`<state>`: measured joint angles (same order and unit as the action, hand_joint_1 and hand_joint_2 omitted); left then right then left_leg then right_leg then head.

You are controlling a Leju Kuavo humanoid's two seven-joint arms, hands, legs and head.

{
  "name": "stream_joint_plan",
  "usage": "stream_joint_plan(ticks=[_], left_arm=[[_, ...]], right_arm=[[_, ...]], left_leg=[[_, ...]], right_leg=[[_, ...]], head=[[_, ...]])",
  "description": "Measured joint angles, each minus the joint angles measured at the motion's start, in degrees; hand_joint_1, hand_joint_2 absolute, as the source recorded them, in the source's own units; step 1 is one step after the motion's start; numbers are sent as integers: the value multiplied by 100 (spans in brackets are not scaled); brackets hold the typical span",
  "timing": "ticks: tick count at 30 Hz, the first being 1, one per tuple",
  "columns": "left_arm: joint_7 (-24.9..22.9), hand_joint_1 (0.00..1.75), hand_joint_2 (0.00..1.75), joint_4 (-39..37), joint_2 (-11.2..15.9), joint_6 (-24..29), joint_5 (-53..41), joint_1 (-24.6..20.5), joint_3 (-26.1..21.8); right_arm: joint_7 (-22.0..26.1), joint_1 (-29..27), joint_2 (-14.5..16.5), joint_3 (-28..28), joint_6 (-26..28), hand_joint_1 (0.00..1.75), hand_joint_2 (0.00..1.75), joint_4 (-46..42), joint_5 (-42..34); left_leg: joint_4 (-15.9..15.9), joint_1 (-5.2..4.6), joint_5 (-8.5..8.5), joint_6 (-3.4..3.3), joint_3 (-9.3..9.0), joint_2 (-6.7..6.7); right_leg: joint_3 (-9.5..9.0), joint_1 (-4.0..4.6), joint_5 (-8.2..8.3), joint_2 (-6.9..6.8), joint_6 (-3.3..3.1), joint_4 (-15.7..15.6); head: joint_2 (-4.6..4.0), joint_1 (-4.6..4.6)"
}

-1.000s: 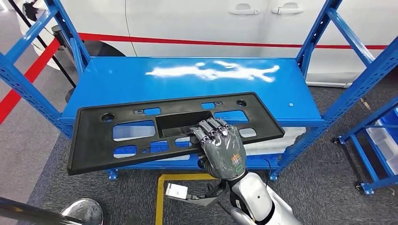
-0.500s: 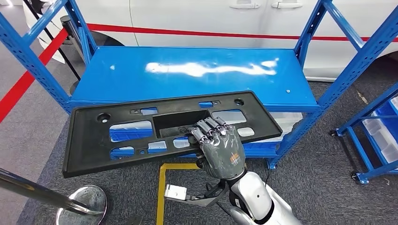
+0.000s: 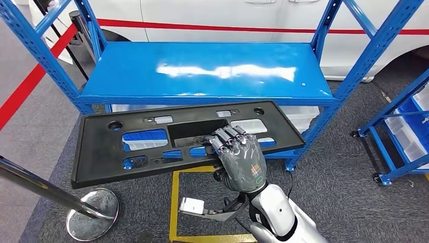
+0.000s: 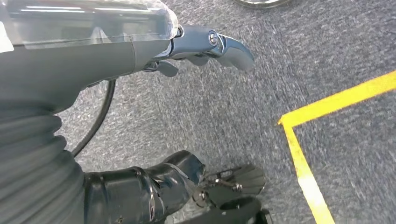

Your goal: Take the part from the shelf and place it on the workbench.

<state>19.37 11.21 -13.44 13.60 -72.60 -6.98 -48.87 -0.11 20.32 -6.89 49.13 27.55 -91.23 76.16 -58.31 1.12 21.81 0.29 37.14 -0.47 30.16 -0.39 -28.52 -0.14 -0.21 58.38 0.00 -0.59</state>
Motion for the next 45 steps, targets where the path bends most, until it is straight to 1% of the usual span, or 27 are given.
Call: stream_joint_plan(ticks=[1, 3, 5, 6, 8, 9, 11, 13, 15, 16, 18, 20, 21, 22, 23, 24, 26, 27, 30, 32, 34, 36, 37, 38, 40, 42, 45], left_arm=[[0, 0, 175, 0, -2, 1, 1, 3, 0], [0, 0, 175, 1, -1, 2, 1, 5, 0], [0, 0, 175, 1, -1, 6, 1, 5, 0], [1, 0, 175, 1, -1, 9, 1, 5, 0], [2, 0, 175, 1, -1, 14, 2, 4, 0], [2, 0, 175, 1, 0, 16, 3, 1, 0], [2, 0, 175, 3, 7, 21, 3, -13, 0], [1, 0, 175, 5, 11, 26, 3, -14, 0], [-2, 0, 175, 5, 8, 32, 4, -3, 0], [-4, 0, 175, 5, 6, 36, 4, -5, 0], [-6, 0, 175, 5, 2, 44, 5, -16, 0], [-5, 0, 175, 5, 2, 49, 5, -17, 0], [-3, 0, 175, 5, 2, 51, 5, -9, 0], [1, 0, 175, 5, 2, 52, 5, 0, 0], [9, 0, 175, 5, 2, 54, 6, 6, 0], [20, 0, 175, 5, 1, 55, 7, 7, 0], [41, 0, 175, 5, -1, 56, 9, 5, 0], [49, 0, 175, 5, -2, 56, 10, 3, 0], [67, 0, 175, 5, -3, 58, 10, 0, 0], [74, 0, 175, 5, -3, 60, 14, 3, 0], [73, 0, 175, 5, -1, 61, 18, 8, 0], [68, 0, 175, 5, 1, 61, 21, 21, -1], [65, 0, 175, 5, 2, 62, 22, 30, -2], [62, 0, 175, 5, 4, 63, 24, 37, -2], [57, 0, 175, 5, 8, 64, 25, 42, -1], [55, 0, 175, 5, 10, 66, 25, 43, -1], [53, 0, 175, 5, 10, 68, 27, 50, -2]], right_arm=[[3, 2, 0, 0, -2, 175, 175, -1, -15], [10, 6, 0, 0, -6, 175, 175, -1, -52], [18, 2, 0, 0, -10, 175, 175, 2, -92], [25, 0, 0, 0, -14, 175, 175, 4, -113], [45, -2, 0, 0, -37, 175, 175, 7, -161], [54, -2, 0, 0, -52, 175, 175, 6, -186], [60, -5, -1, 0, -74, 175, 175, 5, -216], [64, -10, -3, 0, -83, 175, 175, 5, -227], [70, -12, -7, 0, -86, 175, 175, 4, -231], [72, -12, -10, 0, -86, 175, 175, 4, -231], [75, -13, -17, 0, -86, 175, 175, 4, -232], [79, -18, -20, 0, -86, 175, 175, 5, -233], [81, -22, -21, 0, -86, 175, 175, 5, -232], [83, -26, -23, 0, -85, 175, 175, 6, -232], [83, -30, -25, 0, -85, 175, 175, 7, -232], [83, -31, -26, 0, -84, 175, 175, 6, -232], [84, -29, -26, 0, -81, 175, 175, 5, -232], [87, -28, -26, 0, -80, 175, 175, 4, -232], [98, -28, -26, 0, -79, 175, 175, 4, -232], [108, -27, -25, 0, -78, 175, 175, 4, -244], [118, -33, -22, 0, -78, 175, 175, 4, -266], [125, -50, -22, 0, -78, 175, 175, 5, -289], [130, -60, -22, 0, -78, 175, 175, 6, -300], [133, -70, -22, 0, -77, 175, 175, 7, -308], [137, -81, -21, 0, -74, 175, 175, 5, -315], [138, -85, -21, 0, -72, 175, 175, 5, -316], [138, -96, -22, 0, -66, 175, 175, 4, -324]], left_leg=[[-69, 4, 98, 23, 44, 4], [-522, 12, 577, 45, 206, 11], [-1229, 13, 1059, 57, 380, 12], [-1475, 12, 1130, 61, 394, 11], [-1429, 10, 953, 42, 149, 11], [-1127, 4, 821, 13, -113, 13], [-387, -28, 783, -53, -648, 15], [-21, -67, 844, -94, -848, 19], [33, -63, 744, -146, -792, 11], [55, -51, 678, -189, -757, 2], [95, -25, 538, -269, -644, -18], [94, -25, 425, -298, -487, -19], [90, -25, 372, -290, -406, -20], [84, -25, 319, -277, -331, -21], [77, -24, 270, -261, -264, -23], [69, -23, 229, -243, -213, -21], [55, -27, 162, -194, -155, -19], [53, -31, 134, -161, -148, -19], [71, -28, 60, -45, -140, -24], [-94, -18, 204, 10, -51, -12], [-689, -10, 626, 44, 192, 1], [-1416, -7, 980, 79, 451, 4], [-1576, -4, 1009, 91, 479, 4], [-1496, 0, 920, 97, 386, 3], [-786, 10, 611, 84, -49, 8], [-191, -6, 449, 46, -396, 33], [-55, -23, 433, -32, -435, 45]], right_leg=[[44, -9, 61, -10, -62, -15], [169, -15, 188, -27, -157, -35], [332, 7, 302, -28, -194, -15], [420, 19, 359, -28, -196, 3], [600, 39, 466, -26, -183, 52], [678, 45, 512, -23, -170, 82], [785, 59, 589, -26, -122, 135], [814, 51, 668, -40, -52, 148], [820, 38, 736, -41, 24, 126], [853, 32, 671, -31, 60, 165], [997, 7, 242, -7, 124, 534], [1182, -24, -251, 1, 185, 1225], [1222, -40, -337, 1, 212, 1513], [1186, -56, -299, 0, 230, 1645], [1042, -69, -179, 0, 236, 1570], [791, -77, -50, -1, 226, 1282], [194, -64, 5, -5, 169, 459], [3, -44, -24, -6, 131, 164], [-73, -11, -28, -5, 3, -53], [-39, -32, 54, -16, -100, -98], [24, -34, 124, -30, -169, -114], [97, -21, 163, -30, -184, -98], [125, -19, 176, -27, -179, -84], [146, -19, 182, -22, -171, -64], [174, -26, 170, -10, -141, -6], [215, -16, 154, 1, -87, 54], [263, 2, 179, 24, 13, 82]], head=[[0, 2], [0, 5], [0, 8], [0, 8], [0, 8], [0, 8], [0, 5], [0, 3], [0, 5], [0, 4], [0, -2], [0, -4], [0, -5], [0, -5], [0, -5], [0, -5], [0, 0], [0, -2], [0, -17], [0, -17], [0, -14], [0, -12], [0, -11], [0, -11], [0, -13], [0, -14], [0, -16]])
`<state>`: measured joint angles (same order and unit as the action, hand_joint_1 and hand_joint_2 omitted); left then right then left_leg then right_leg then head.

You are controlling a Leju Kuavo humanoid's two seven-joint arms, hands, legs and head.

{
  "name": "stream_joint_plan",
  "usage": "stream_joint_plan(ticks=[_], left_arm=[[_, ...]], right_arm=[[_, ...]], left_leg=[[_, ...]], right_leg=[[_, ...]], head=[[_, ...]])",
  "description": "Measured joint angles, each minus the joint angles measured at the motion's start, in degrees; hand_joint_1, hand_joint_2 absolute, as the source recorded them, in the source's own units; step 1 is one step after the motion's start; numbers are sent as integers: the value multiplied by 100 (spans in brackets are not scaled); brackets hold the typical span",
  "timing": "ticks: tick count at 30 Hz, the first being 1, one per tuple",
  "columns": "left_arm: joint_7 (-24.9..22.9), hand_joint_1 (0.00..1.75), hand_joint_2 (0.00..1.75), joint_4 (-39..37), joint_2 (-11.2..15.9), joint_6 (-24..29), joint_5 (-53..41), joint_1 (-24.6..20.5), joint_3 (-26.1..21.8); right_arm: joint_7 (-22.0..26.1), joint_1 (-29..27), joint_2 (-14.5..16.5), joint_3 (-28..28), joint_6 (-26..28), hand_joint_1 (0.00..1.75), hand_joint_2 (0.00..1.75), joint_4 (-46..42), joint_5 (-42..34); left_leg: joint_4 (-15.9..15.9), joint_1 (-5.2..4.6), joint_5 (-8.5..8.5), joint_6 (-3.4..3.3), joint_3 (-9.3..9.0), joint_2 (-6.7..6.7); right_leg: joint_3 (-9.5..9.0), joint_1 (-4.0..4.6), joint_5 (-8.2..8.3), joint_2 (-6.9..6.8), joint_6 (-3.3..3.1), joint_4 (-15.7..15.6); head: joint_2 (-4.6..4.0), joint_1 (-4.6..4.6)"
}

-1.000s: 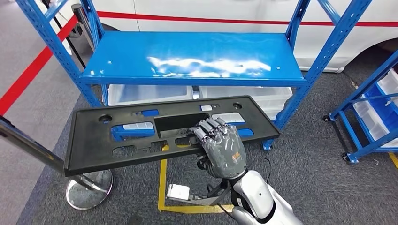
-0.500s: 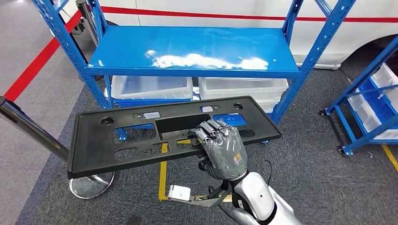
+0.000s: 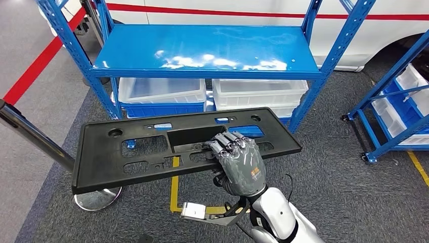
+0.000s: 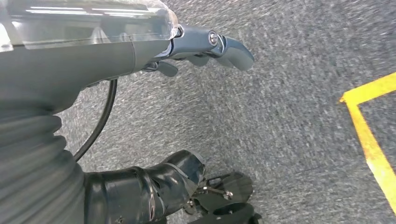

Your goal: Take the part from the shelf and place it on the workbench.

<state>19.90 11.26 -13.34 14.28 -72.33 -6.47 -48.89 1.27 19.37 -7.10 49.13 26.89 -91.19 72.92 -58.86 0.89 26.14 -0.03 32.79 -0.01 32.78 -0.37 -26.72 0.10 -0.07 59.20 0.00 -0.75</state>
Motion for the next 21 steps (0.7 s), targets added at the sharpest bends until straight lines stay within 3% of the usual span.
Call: stream_joint_plan(ticks=[2, 3, 6, 7, 8, 9, 10, 12, 14, 16, 18, 21], left_arm=[[1, 0, 175, 0, 0, 2, 7, -3, 0], [1, 0, 175, 0, 0, 3, 13, -5, 0], [2, 0, 175, 0, 4, 8, 25, 0, 0], [2, 0, 175, 0, 5, 8, 27, 6, 0], [2, 0, 175, 0, 7, 8, 29, 11, 0], [2, 0, 175, 0, 8, 8, 31, 13, 0], [2, 0, 175, 0, 7, 8, 32, 12, 0], [2, 0, 175, 0, 5, 8, 33, 10, 0], [2, 0, 175, 0, 5, 8, 33, 9, 0], [2, 0, 175, 0, 6, 5, 33, 7, 0], [0, 0, 175, 0, 7, -2, 33, 7, -1], [-13, 0, 175, 0, 8, -14, 33, 21, -2]], right_arm=[[-8, -11, -2, 0, 25, 175, 175, 0, -21], [-14, -19, -3, -1, 49, 175, 175, 0, -32], [-22, -80, -11, -2, 103, 175, 175, 0, -52], [-22, -111, -19, -2, 104, 175, 175, 0, -56], [-23, -139, -27, -2, 105, 175, 175, 0, -60], [-23, -158, -35, -3, 105, 175, 175, 0, -63], [-24, -167, -40, -3, 106, 175, 175, -1, -67], [-24, -168, -44, -5, 108, 175, 175, -3, -70], [-26, -171, -48, -8, 113, 175, 175, -7, -71], [-29, -186, -56, -14, 117, 175, 175, -12, -72], [-30, -200, -59, -21, 132, 175, 175, -18, -83], [-24, -255, -60, -36, 164, 175, 175, -23, -129]], left_leg=[[57, 19, -32, -86, 3, -23], [85, 30, -51, -132, 5, -37], [89, 18, -75, -191, 54, -79], [81, 15, -77, -194, 67, -92], [72, 13, -78, -194, 74, -106], [63, 11, -78, -193, 76, -118], [56, 8, -78, -190, 72, -132], [49, -15, -82, -159, 74, -159], [55, -29, -97, -102, 85, -199], [60, -28, -97, -36, 82, -229], [-151, -24, 74, 16, 168, -164], [-1208, -16, 626, 59, 638, -57]], right_leg=[[64, -10, -78, 0, 64, 101], [166, -17, -205, -2, 95, 303], [702, -35, -681, -5, 158, 1382], [807, -38, -713, -6, 164, 1594], [798, -38, -631, -7, 158, 1581], [674, -36, -458, -12, 141, 1339], [461, -29, -248, -38, 108, 930], [106, 18, -13, -121, 34, 207], [33, 62, 0, -147, -13, -12], [33, 44, 47, -98, -65, -56], [8, 5, 101, -64, -139, -117], [34, -4, 129, -14, -186, -118]], head=[[0, -5], [0, -9], [0, -13], [0, -13], [0, -14], [0, -14], [0, -15], [0, -12], [0, -10], [0, -10], [0, -7], [0, -1]])
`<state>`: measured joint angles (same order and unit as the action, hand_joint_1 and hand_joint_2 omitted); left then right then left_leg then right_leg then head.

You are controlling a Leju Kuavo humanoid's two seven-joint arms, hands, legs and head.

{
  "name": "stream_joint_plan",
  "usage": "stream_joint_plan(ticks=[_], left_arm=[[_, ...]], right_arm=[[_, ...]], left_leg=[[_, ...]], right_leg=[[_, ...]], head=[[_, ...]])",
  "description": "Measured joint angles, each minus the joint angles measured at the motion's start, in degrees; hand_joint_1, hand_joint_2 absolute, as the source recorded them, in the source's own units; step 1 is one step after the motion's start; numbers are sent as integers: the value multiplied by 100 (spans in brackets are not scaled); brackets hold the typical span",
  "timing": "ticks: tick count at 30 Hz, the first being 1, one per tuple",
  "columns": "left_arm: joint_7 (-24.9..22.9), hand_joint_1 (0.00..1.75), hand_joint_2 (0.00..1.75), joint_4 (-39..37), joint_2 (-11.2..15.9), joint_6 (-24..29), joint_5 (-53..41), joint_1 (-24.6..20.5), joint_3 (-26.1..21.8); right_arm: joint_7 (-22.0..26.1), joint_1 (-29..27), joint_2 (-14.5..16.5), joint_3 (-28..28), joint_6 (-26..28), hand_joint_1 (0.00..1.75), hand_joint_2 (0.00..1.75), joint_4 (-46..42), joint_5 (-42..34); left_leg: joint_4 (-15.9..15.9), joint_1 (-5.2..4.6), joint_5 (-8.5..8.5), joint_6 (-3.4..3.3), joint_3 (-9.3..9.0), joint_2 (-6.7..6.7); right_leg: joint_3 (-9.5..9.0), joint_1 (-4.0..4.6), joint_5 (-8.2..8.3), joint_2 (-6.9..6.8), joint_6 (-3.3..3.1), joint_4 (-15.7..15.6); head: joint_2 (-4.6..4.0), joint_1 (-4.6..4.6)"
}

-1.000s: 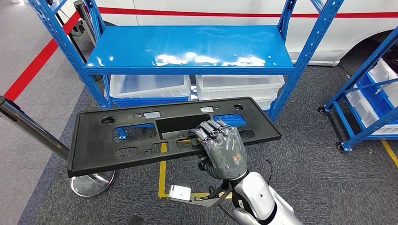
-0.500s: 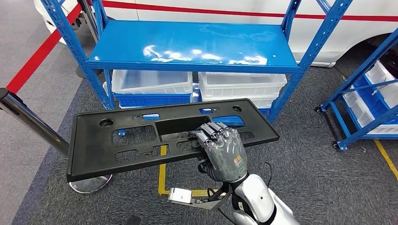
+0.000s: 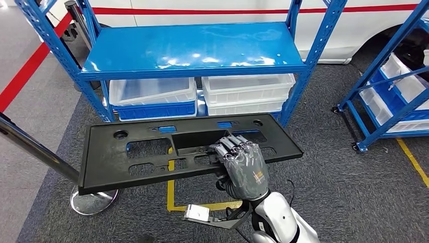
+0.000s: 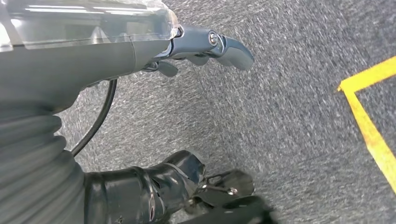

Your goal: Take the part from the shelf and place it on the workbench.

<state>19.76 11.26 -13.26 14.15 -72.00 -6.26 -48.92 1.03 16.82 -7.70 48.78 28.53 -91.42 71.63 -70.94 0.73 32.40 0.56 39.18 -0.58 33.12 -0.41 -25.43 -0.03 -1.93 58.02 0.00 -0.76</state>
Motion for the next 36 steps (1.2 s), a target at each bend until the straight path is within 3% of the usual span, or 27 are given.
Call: stream_joint_plan(ticks=[1, 2, 3, 4, 6, 8, 11, 13, 15, 16, 17, 18, 20, 22, 24, 27, 28, 30, 31, 32, 33, 34, 36], left_arm=[[-3, 0, 175, 0, 1, -2, 1, 9, 0], [-3, 0, 175, 0, 2, -4, 2, 17, 0], [-3, 0, 175, 0, 4, -6, 5, 22, 0], [-3, 0, 175, 0, 9, -9, 10, 25, 0], [-2, 0, 175, 0, 20, -21, 30, 28, -2], [3, 0, 175, 0, 27, -38, 45, 30, -4], [25, 0, 175, 0, 31, -59, 53, 28, -6], [44, 0, 175, 0, 29, -65, 55, 18, -7], [51, 0, 175, 0, 32, -68, 55, 21, -7], [52, 0, 175, 0, 33, -69, 55, 25, -8], [52, 0, 175, 0, 35, -69, 55, 28, -8], [52, 0, 175, 0, 36, -70, 55, 27, -9], [52, 0, 175, 0, 33, -71, 55, 21, -9], [52, 0, 175, 0, 29, -71, 55, 19, -9], [52, 0, 175, 0, 27, -71, 55, 18, -9], [52, 0, 175, 0, 26, -69, 55, 10, -9], [52, 0, 175, 0, 27, -69, 55, 7, -9], [51, 0, 175, 0, 27, -68, 55, 9, -9], [50, 0, 175, 0, 27, -68, 55, 16, -9], [49, 0, 175, 0, 27, -68, 55, 23, -9], [49, 0, 175, 0, 27, -68, 55, 28, -10], [49, 0, 175, 0, 28, -68, 56, 30, -10], [49, 0, 175, 0, 33, -68, 57, 27, -11]], right_arm=[[2, -36, -1, -10, 7, 175, 175, -1, -17], [2, -76, -2, -26, 13, 175, 175, -1, -36], [2, -116, -2, -44, 22, 175, 175, -1, -59], [8, -155, -3, -68, 38, 175, 175, -3, -84], [37, -227, -4, -126, 84, 175, 175, -10, -134], [74, -293, -7, -187, 124, 175, 175, -25, -167], [110, -392, -22, -266, 143, 175, 175, -44, -197], [137, -430, -30, -311, 168, 175, 175, -61, -229], [171, -469, -32, -352, 218, 175, 175, -72, -267], [184, -500, -34, -374, 239, 175, 175, -73, -284], [195, -533, -37, -394, 252, 175, 175, -73, -295], [201, -560, -41, -412, 258, 175, 175, -73, -302], [214, -588, -46, -443, 266, 175, 175, -81, -307], [228, -600, -47, -481, 297, 175, 175, -102, -308], [239, -624, -49, -526, 344, 175, 175, -125, -309], [250, -687, -51, -576, 376, 175, 175, -157, -310], [253, -700, -50, -586, 385, 175, 175, -165, -310], [259, -719, -49, -597, 401, 175, 175, -169, -310], [261, -735, -49, -599, 405, 175, 175, -169, -310], [262, -755, -49, -602, 406, 175, 175, -169, -310], [262, -772, -49, -604, 406, 175, 175, -169, -310], [262, -783, -49, -605, 407, 175, 175, -169, -310], [262, -787, -48, -614, 408, 175, 175, -170, -310]], left_leg=[[-286, 2, 83, 13, 129, 6], [-367, 6, 49, 22, 163, 6], [-204, 13, -96, 26, 79, 8], [149, 24, -304, 24, -98, 25], [866, 42, -561, 2, -453, 125], [1141, 35, -581, -37, -566, 195], [1179, 34, -618, -142, -561, 136], [1203, 53, -638, -210, -564, 84], [1202, 41, -634, -235, -557, 30], [1200, 35, -632, -238, -555, -1], [1199, 31, -630, -240, -555, -31], [1198, 29, -629, -239, -558, -59], [1199, 23, -621, -229, -576, -116], [1202, 3, -611, -193, -591, -174], [1225, -11, -607, -137, -610, -239], [1139, -13, -489, -41, -617, -217], [923, -12, -343, -17, -528, -144], [164, -4, 48, 7, -174, -15], [-202, -4, 175, 14, 6, 5], [-405, -4, 197, 16, 115, 10], [-357, -4, 85, 9, 107, 15], [-82, -4, -120, -4, -10, 34], [744, -2, -514, -49, -375, 199]], right_leg=[[14, 2, 0, 24, -1, 15], [26, 3, -3, 52, 1, 33], [32, 0, -10, 82, 9, 56], [36, -4, -21, 115, 24, 81], [71, 3, -51, 175, 74, 148], [127, 14, -56, 221, 137, 192], [182, 1, -86, 235, 228, 265], [358, -5, -323, 146, 282, 654], [689, -13, -668, 72, 323, 1353], [825, -17, -762, 60, 333, 1634], [878, -19, -752, 53, 332, 1739], [822, -20, -637, 42, 321, 1626], [443, 0, -272, -67, 265, 876], [151, 53, -87, -207, 194, 271], [120, 93, -82, -201, 142, 160], [76, 40, -31, -70, 48, 82], [59, 18, -11, -34, 17, 55], [70, 15, 2, 44, -14, 55], [79, 19, 3, 92, -16, 64], [85, 22, 2, 143, -17, 72], [86, 24, 1, 200, -16, 81], [84, 24, -2, 260, -13, 91], [95, 23, -14, 372, 10, 122]], head=[[0, -1], [0, -1], [0, 0], [0, -1], [0, -4], [0, -10], [0, -12], [0, -15], [0, -15], [0, -15], [0, -15], [0, -16], [0, -15], [0, -14], [0, -12], [0, -8], [0, -7], [0, -3], [0, -3], [0, -2], [0, -2], [0, -2], [0, -3]])
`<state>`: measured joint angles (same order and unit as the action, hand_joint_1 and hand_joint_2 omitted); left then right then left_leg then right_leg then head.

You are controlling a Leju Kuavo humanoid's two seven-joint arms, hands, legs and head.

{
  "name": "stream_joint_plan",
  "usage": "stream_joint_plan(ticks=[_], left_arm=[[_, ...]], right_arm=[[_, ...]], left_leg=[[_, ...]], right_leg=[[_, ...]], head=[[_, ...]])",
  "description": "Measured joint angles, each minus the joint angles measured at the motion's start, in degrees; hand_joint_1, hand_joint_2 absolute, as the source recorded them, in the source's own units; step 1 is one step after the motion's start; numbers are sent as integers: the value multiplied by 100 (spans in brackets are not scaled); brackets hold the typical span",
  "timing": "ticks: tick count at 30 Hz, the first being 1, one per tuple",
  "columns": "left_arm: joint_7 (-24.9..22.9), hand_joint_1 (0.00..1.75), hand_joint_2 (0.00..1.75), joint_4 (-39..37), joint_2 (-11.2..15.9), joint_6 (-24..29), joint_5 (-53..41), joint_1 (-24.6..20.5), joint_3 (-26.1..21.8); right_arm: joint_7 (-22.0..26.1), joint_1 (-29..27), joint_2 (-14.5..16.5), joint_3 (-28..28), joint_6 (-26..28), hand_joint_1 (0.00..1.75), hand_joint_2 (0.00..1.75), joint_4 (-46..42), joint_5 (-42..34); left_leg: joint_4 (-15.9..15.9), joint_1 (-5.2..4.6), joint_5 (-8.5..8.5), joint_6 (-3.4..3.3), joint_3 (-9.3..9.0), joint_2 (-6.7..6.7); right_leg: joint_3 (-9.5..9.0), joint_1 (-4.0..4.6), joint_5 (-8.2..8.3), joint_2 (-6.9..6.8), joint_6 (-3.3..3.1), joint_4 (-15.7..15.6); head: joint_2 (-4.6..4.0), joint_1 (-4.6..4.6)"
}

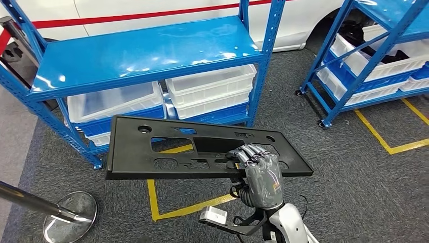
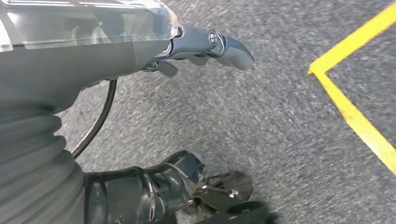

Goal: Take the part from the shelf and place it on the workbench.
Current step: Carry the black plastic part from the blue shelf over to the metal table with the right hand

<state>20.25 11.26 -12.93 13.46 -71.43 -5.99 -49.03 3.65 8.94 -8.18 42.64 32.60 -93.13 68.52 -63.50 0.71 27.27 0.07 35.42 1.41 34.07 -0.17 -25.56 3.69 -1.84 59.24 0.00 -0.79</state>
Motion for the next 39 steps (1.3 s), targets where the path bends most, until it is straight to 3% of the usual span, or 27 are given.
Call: stream_joint_plan(ticks=[2, 5, 7, 10, 11, 12, 13, 16, 18, 20, 21, 23, 25, 26, 27, 28, 29, 31, 33, 35, 36, 37, 39], left_arm=[[-1, 0, 175, 0, 5, 2, -1, -7, -1], [-1, 0, 175, 0, 3, 9, 1, -13, -2], [0, 0, 175, 0, 0, 20, 5, -13, -2], [1, 0, 175, 0, 2, 44, 9, 6, -5], [0, 0, 175, 0, 2, 54, 10, 17, -5], [-1, 0, 175, 0, 2, 64, 11, 25, -6], [-1, 0, 175, 0, 2, 72, 11, 29, -6], [-1, 0, 175, 0, -2, 83, 10, 29, -6], [-1, 0, 175, 0, -3, 83, 9, 26, -6], [-2, 0, 175, 0, -7, 84, 9, 15, -6], [-2, 0, 175, 0, -8, 84, 9, 8, -6], [1, 0, 175, 0, -10, 86, 9, 0, -7], [-1, 0, 175, 0, -10, 86, 9, 10, -8], [-2, 0, 175, 0, -10, 86, 9, 21, -8], [-4, 0, 175, 0, -10, 86, 9, 34, -8], [-5, 0, 175, 0, -10, 86, 9, 43, -8], [-5, 0, 175, 0, -10, 86, 9, 48, -9], [-2, 0, 175, 0, -3, 86, 10, 47, -10], [4, 0, 175, 0, 7, 87, 9, 40, -12], [4, 0, 175, 0, 8, 91, 10, 35, -13], [2, 0, 175, 0, 7, 94, 10, 36, -13], [-1, 0, 175, 0, 7, 97, 10, 44, -13], [-2, 0, 175, 0, 7, 101, 9, 70, -14]], right_arm=[[2, -4, 1, -14, 3, 175, 175, -3, 0], [17, -62, -1, -42, 30, 175, 175, -21, 0], [40, -121, -3, -77, 89, 175, 175, -50, 0], [85, -216, -4, -132, 234, 175, 175, -90, -11], [97, -266, -4, -155, 277, 175, 175, -98, -20], [110, -317, -4, -174, 309, 175, 175, -104, -31], [133, -364, -4, -194, 338, 175, 175, -113, -43], [267, -457, 5, -236, 470, 175, 175, -181, -68], [336, -488, 24, -260, 567, 175, 175, -231, -74], [357, -528, 33, -283, 611, 175, 175, -267, -79], [362, -553, 36, -291, 620, 175, 175, -281, -81], [366, -584, 55, -305, 626, 175, 175, -303, -84], [368, -595, 81, -310, 628, 175, 175, -310, -84], [369, -604, 90, -310, 628, 175, 175, -311, -83], [372, -612, 92, -311, 628, 175, 175, -311, -83], [379, -619, 93, -311, 628, 175, 175, -311, -83], [391, -622, 97, -312, 630, 175, 175, -311, -83], [435, -623, 118, -312, 636, 175, 175, -313, -86], [500, -636, 155, -312, 643, 175, 175, -314, -116], [559, -674, 195, -312, 649, 175, 175, -314, -176], [582, -703, 211, -312, 652, 175, 175, -313, -206], [610, -730, 230, -312, 657, 175, 175, -313, -232], [686, -780, 272, -312, 666, 175, 175, -313, -274]], left_leg=[[443, 0, -113, -36, -194, 141], [521, -1, -127, -102, -229, 57], [580, 27, -158, -168, -258, -48], [596, 27, -154, -205, -271, -235], [592, 24, -145, -205, -271, -302], [588, 23, -135, -203, -274, -367], [583, 23, -123, -196, -281, -433], [576, 2, -79, -145, -330, -606], [582, -21, -59, -89, -359, -704], [603, -27, -42, -22, -392, -796], [579, -24, -3, 11, -400, -759], [244, -9, 240, 54, -277, -500], [-529, 1, 627, 64, 75, -239], [-892, -1, 746, 64, 258, -198], [-1086, -3, 751, 59, 370, -184], [-1048, -4, 636, 46, 375, -175], [-772, -4, 426, 24, 266, -144], [40, 3, 35, -36, -75, 83], [495, -3, -87, -67, -264, 275], [558, -15, -87, -84, -293, 226], [592, -6, -106, -106, -311, 164], [628, 9, -127, -128, -333, 93], [679, 25, -147, -167, -366, -65]], right_leg=[[46, -3, -2, 86, 49, 33], [85, -22, 12, 181, 160, 33], [179, -15, -128, 28, 225, 236], [668, -38, -610, -284, 304, 1219], [795, -49, -678, -316, 319, 1467], [825, -56, -642, -334, 325, 1521], [735, -58, -506, -362, 319, 1348], [147, 0, -50, -644, 226, 243], [32, 53, -18, -722, 152, -12], [38, 44, 5, -594, 86, -34], [24, 26, 22, -535, 49, -63], [-5, -16, 64, -423, -22, -117], [3, -9, 77, -301, -50, -113], [8, -1, 76, -223, -55, -102], [11, 8, 72, -144, -59, -87], [13, 16, 68, -63, -62, -70], [12, 23, 63, 19, -63, -53], [25, 37, 50, 165, -49, -14], [72, 18, 48, 290, 7, 14], [110, -12, 66, 408, 92, 3], [119, -10, 61, 379, 124, 16], [152, 0, 10, 265, 157, 87], [364, -2, -265, -94, 217, 539]], head=[[0, -2], [0, -2], [0, -17], [0, -30], [0, -31], [0, -31], [0, -31], [0, -30], [0, -28], [0, -26], [0, -25], [0, -20], [0, -16], [0, -15], [0, -15], [0, -15], [0, -15], [0, -17], [0, -15], [0, -13], [0, -13], [0, -21], [0, -38]])
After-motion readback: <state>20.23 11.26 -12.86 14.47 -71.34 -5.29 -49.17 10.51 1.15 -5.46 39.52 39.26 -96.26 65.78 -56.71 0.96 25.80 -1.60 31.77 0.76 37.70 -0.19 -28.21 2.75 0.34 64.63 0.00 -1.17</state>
